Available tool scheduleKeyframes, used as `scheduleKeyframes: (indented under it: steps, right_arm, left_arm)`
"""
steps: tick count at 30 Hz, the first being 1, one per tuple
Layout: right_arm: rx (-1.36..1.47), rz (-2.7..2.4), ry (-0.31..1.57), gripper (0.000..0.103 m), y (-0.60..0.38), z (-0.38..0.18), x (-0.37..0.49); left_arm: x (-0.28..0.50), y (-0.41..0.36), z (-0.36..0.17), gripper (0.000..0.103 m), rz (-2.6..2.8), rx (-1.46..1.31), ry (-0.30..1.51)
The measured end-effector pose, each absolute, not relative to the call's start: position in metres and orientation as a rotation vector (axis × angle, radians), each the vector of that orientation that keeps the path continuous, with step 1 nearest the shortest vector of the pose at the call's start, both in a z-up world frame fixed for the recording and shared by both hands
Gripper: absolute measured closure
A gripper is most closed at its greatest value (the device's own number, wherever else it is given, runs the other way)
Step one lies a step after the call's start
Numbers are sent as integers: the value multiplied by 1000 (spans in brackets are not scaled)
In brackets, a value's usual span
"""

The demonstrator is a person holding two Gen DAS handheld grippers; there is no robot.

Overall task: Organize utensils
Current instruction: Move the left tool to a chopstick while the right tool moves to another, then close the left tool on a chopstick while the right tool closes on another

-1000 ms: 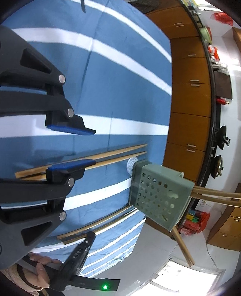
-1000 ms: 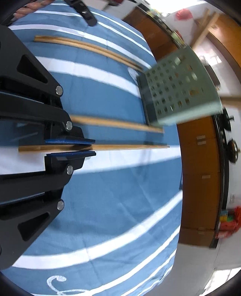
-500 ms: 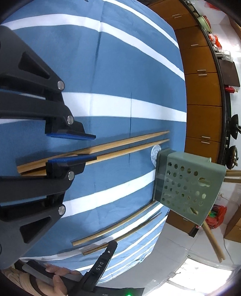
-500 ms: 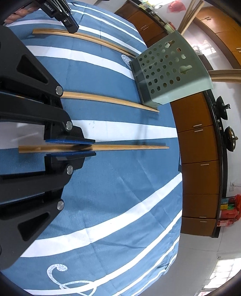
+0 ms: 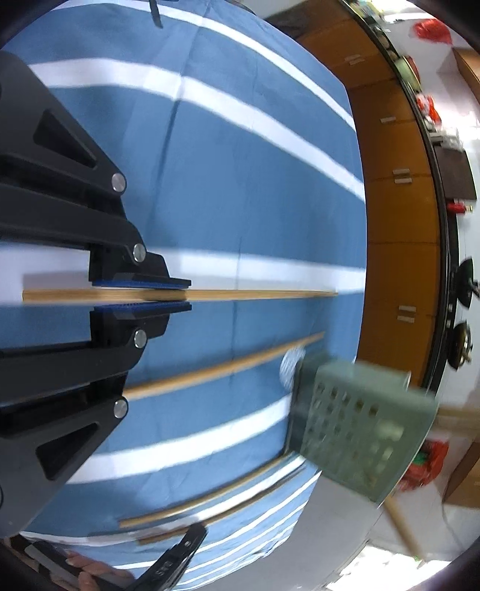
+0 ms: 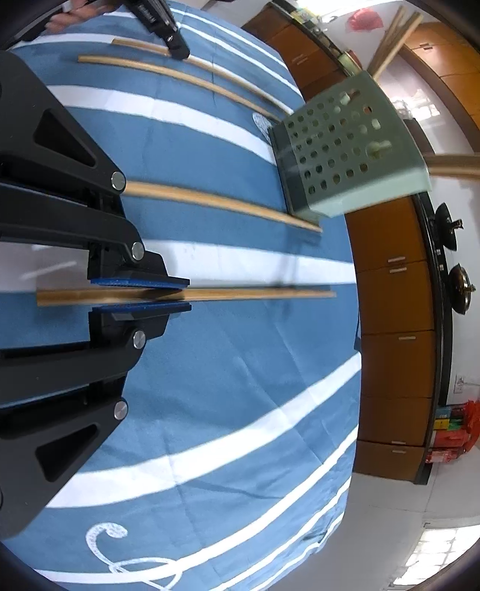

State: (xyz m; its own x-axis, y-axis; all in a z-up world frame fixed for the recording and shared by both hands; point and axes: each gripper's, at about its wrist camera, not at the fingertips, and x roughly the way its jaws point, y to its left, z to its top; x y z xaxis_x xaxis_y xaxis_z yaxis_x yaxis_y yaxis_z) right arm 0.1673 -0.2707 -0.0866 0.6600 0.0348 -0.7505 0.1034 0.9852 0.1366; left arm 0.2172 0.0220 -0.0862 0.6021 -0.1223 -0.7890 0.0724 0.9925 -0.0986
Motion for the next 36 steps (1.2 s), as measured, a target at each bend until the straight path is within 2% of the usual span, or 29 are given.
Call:
scheduleKeyframes:
  steps: [13,36]
  right_arm:
    - [153,-80,852,95,-281,-87,172]
    - [122,-92,854,94,-276,-86,171]
  left_arm:
    - [226,46,-89,93,-121,-138,894]
    - [225,44,-89,93,-122,-149,894]
